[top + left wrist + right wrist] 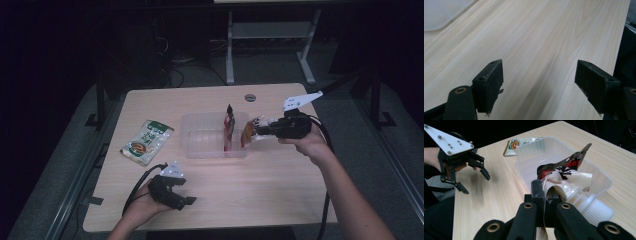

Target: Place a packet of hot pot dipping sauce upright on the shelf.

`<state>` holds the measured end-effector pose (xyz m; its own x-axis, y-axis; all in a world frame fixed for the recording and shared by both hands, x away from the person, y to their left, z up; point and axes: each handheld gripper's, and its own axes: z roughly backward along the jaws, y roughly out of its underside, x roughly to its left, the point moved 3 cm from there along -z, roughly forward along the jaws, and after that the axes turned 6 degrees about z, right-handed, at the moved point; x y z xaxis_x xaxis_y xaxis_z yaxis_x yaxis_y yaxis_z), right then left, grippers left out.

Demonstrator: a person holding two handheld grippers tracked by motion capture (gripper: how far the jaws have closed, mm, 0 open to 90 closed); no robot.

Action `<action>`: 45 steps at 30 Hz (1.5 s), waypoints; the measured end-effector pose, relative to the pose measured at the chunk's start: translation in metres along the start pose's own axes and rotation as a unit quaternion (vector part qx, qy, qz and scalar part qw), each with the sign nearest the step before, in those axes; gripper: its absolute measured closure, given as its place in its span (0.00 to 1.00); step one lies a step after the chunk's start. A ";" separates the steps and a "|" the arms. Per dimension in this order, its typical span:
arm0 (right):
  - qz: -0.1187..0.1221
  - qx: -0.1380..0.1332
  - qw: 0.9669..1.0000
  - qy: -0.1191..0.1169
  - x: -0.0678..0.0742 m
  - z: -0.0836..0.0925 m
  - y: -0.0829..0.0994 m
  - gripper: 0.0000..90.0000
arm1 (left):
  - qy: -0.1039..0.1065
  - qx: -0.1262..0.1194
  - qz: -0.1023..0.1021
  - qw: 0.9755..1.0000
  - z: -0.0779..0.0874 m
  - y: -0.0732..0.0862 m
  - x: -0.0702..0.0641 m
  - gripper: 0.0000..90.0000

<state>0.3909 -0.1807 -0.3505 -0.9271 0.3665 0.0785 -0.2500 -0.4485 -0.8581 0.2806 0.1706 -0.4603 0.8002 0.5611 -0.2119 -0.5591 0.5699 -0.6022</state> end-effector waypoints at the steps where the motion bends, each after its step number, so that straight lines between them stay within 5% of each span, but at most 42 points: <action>1: -0.003 0.002 1.000 0.001 0.000 0.000 0.000 1.00 | 0.000 0.000 0.000 1.000 0.000 0.000 0.000 0.25; 30: -0.031 0.015 0.999 0.028 -0.026 -0.038 0.006 0.99 | 0.002 0.003 0.003 1.000 -0.001 0.001 0.001 0.25; 45: -0.041 0.047 0.997 0.042 -0.033 -0.062 0.014 0.96 | 0.003 0.011 -0.002 1.000 -0.001 0.002 0.002 0.25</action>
<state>0.4354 -0.1490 -0.3963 -0.8767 0.4706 0.0998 -0.3523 -0.4868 -0.7993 0.2808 0.1724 -0.4627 0.8040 0.5545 -0.2148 -0.5604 0.5857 -0.5855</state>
